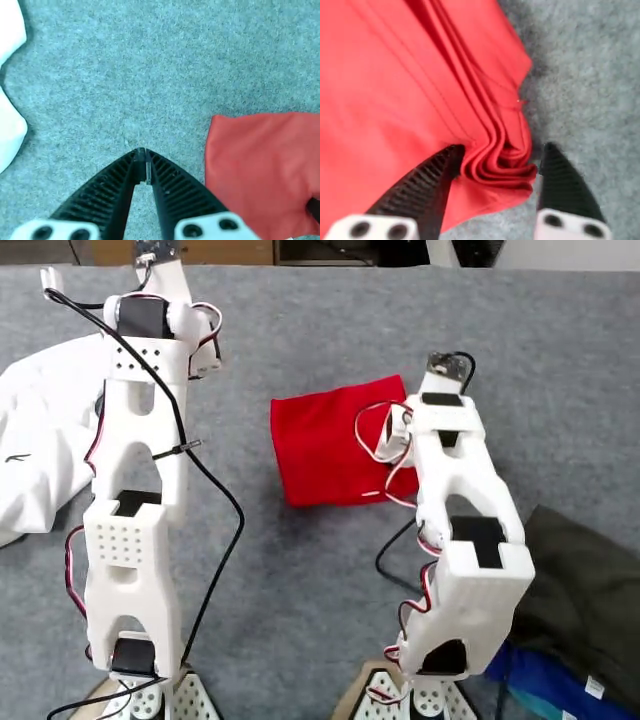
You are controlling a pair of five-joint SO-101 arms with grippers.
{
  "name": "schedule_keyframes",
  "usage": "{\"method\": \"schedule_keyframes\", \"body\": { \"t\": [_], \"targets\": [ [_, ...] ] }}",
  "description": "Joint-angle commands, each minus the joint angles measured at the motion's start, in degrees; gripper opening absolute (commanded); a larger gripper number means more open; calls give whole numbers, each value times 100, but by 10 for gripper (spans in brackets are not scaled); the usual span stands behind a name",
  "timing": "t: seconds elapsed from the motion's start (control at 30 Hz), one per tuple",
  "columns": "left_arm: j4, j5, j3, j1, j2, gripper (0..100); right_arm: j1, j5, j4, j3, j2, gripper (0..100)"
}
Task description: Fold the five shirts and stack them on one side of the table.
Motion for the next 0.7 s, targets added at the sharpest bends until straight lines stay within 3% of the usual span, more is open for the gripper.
{"method": "schedule_keyframes", "body": {
  "t": [0.0,0.07,0.33,0.67],
  "targets": [
    [70,-53,18,-35,-338,19,-40,-18,-114,-207,101,55],
    [70,-53,18,-35,-338,19,-40,-18,-79,-259,101,2],
    [70,-53,18,-35,-338,19,13,229,220,-303,-470,4],
    [70,-246,9,-149,-382,19,1059,519,747,-215,-2536,4]
  ]
}}
